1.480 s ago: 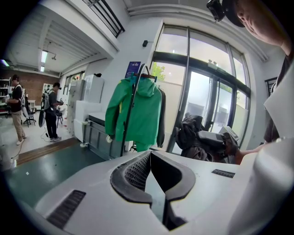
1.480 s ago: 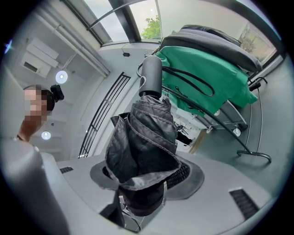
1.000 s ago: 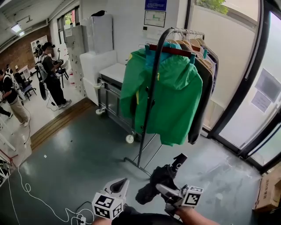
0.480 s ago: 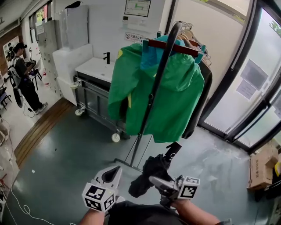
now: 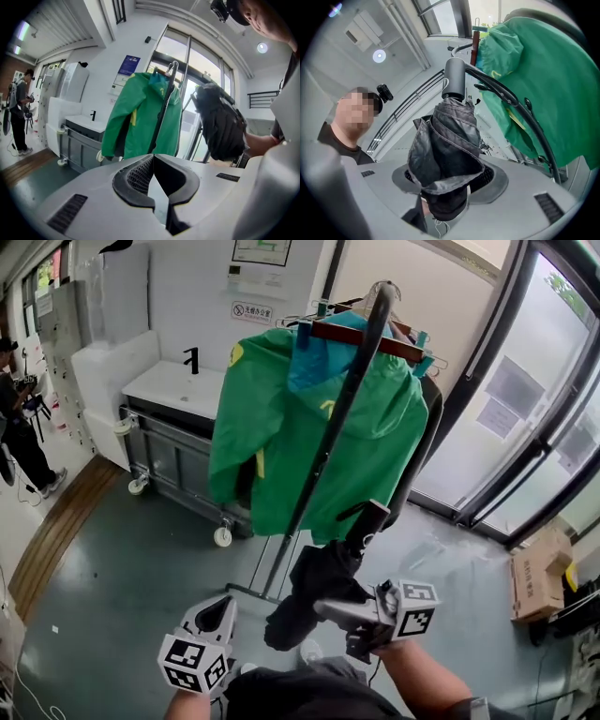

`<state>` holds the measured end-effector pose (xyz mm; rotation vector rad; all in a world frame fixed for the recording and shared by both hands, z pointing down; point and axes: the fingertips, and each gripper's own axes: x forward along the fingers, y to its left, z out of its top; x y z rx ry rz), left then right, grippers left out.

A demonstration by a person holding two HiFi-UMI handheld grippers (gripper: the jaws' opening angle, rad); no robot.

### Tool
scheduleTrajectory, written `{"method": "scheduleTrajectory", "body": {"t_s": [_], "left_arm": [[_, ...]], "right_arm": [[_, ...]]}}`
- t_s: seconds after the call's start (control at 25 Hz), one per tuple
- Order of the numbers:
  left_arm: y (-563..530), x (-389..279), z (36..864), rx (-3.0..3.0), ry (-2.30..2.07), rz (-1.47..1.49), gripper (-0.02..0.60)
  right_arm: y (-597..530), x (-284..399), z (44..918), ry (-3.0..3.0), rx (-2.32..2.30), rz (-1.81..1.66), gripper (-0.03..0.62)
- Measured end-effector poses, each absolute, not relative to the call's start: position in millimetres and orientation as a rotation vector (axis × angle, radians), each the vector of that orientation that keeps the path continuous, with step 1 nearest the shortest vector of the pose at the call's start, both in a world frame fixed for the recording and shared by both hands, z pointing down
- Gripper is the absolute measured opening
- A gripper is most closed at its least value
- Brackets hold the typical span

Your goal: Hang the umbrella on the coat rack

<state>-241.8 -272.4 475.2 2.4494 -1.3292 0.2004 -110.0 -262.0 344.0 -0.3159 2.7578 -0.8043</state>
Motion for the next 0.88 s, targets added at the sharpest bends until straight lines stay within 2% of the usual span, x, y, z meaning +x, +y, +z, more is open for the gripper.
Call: {"method": "scheduleTrajectory", "body": {"t_s": [0.12, 0.52, 0.88], "left_arm": [[-281.1, -251.5, 482.5, 2.432, -1.395, 0.265, 0.015], [-286.8, -248.0, 489.4, 2.336, -1.447, 0.214, 0.015], [-284.5, -251.8, 492.1, 2.287, -1.502, 0.216, 0.015]], "right_arm": [[-280.5, -117.9, 315.6, 2.760, -0.213, -0.745, 0.224], [-282.9, -141.5, 252.1, 2.829, 0.145, -0.514, 0.224], [-297.4, -147.0, 256.9, 2.829, 0.228, -0.535, 0.224]]}}
